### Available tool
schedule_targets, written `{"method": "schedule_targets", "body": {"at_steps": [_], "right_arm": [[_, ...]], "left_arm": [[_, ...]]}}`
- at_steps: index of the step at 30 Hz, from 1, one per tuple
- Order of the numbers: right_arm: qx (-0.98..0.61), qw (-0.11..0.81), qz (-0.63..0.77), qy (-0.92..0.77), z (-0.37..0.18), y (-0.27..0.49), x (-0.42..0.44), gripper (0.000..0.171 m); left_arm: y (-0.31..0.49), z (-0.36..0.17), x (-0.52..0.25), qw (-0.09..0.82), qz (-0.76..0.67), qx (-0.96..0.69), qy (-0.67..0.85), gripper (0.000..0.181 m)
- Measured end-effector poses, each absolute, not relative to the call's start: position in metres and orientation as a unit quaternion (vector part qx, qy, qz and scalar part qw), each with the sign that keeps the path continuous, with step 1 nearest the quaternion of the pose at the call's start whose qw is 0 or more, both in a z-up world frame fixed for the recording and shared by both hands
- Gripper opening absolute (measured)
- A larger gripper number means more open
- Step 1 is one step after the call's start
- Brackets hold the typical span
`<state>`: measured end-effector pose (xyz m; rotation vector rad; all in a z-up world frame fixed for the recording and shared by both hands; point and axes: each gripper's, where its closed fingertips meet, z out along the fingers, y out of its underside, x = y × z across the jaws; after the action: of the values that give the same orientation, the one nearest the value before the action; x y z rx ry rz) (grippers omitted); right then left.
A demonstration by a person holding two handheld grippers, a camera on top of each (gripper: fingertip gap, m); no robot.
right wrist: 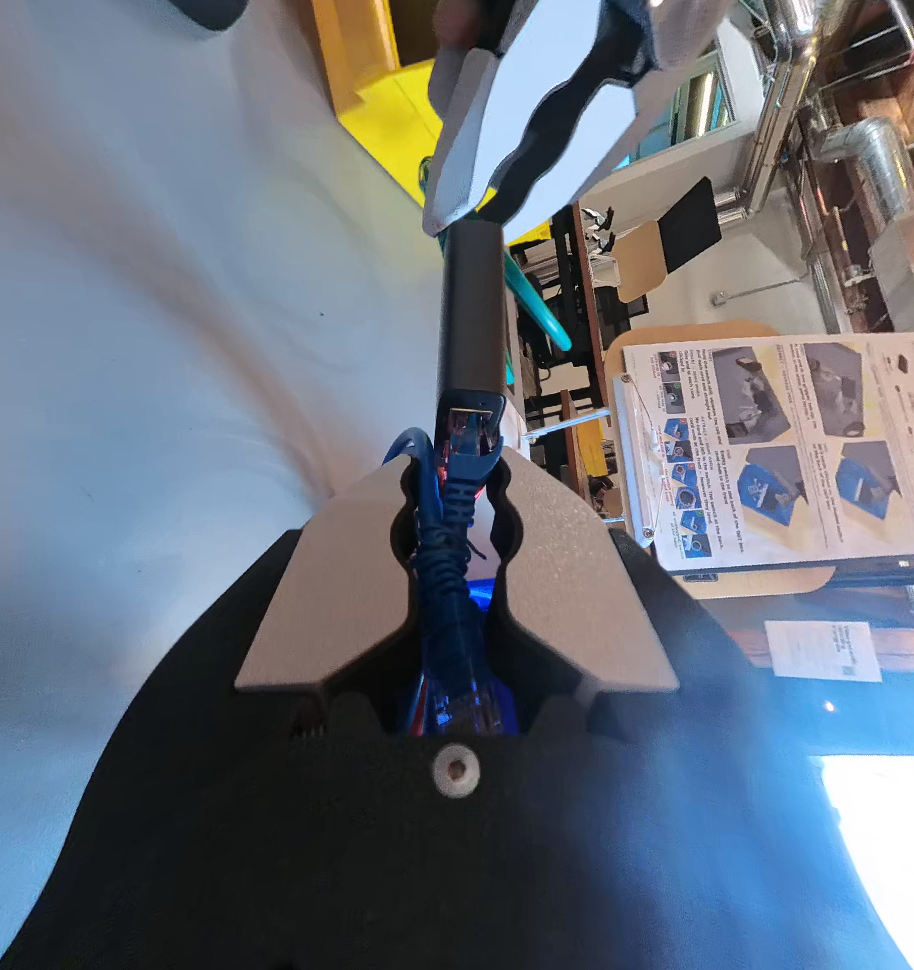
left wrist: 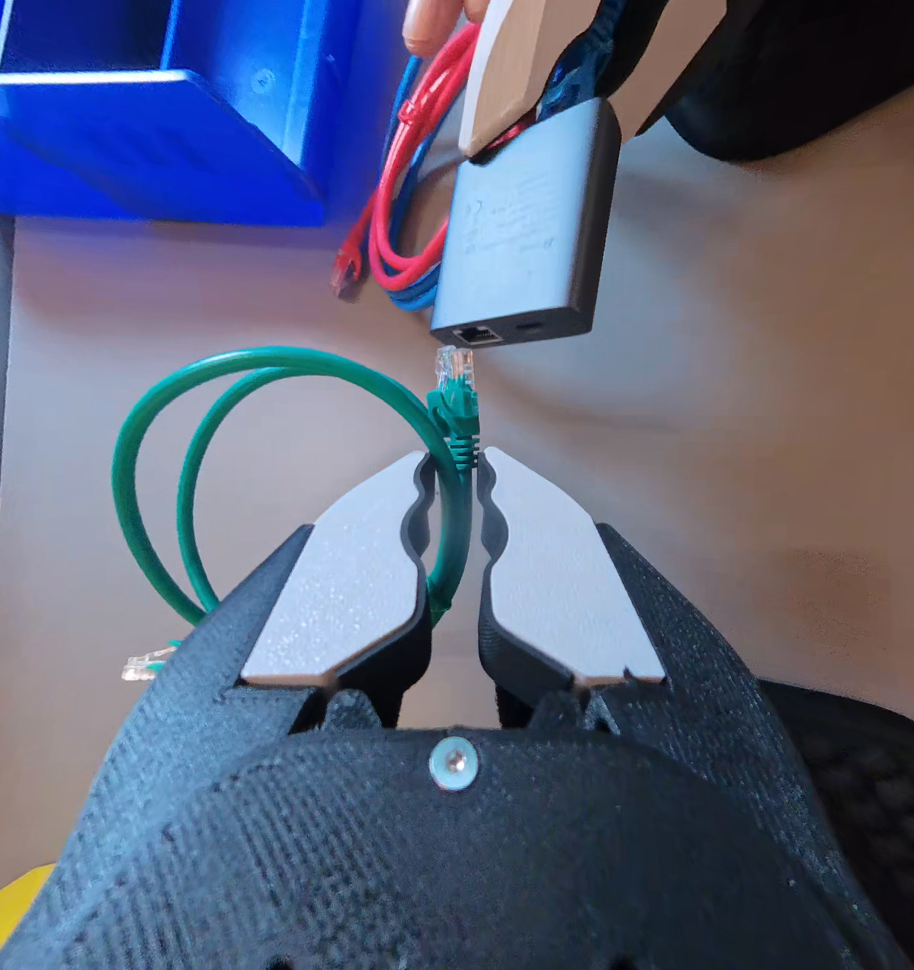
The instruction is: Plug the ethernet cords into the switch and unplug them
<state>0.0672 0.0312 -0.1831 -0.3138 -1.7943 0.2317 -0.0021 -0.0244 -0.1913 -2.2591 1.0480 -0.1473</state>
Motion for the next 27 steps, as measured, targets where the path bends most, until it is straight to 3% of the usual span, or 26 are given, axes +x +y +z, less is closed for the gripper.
{"method": "schedule_targets", "body": {"at_steps": [9,27], "right_arm": [[-0.115,0.596,0.097,-0.789,-0.192,0.018,0.064,0.025],[-0.085,0.585,0.084,-0.802,-0.198,0.008,0.068,0.025]], "left_arm": [[-0.034,-0.217,-0.001,0.262,-0.007,-0.857,0.445,0.016],[-0.046,-0.213,0.010,0.249,-0.020,-0.842,0.477,0.015]]}}
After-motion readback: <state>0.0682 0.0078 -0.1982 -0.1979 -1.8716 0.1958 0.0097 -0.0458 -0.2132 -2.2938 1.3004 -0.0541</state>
